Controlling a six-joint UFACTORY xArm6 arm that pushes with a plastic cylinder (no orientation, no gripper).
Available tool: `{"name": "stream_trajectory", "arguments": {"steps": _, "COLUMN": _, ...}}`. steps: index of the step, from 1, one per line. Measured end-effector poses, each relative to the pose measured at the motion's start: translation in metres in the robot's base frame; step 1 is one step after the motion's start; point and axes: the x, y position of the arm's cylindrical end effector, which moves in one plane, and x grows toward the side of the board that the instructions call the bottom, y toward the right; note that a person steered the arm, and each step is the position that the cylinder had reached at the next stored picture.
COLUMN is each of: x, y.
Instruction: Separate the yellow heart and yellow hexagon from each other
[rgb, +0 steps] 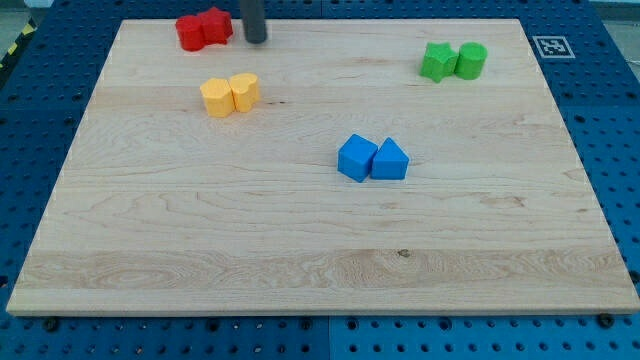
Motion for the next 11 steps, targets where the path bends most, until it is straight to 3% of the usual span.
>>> {"name": "stream_trajectory", "arguments": {"steps": 1, "x": 0.042, "y": 0.054}}
{"name": "stream_trajectory", "arguments": {"steps": 2, "x": 0.1, "y": 0.066}}
{"name": "stream_trajectory", "arguments": {"steps": 4, "x": 0.16, "y": 0.019}}
{"name": "stream_trajectory", "arguments": {"steps": 7, "x": 0.166, "y": -0.053}}
{"name": "stream_trajectory", "arguments": {"steps": 11, "x": 0.104, "y": -0.077}}
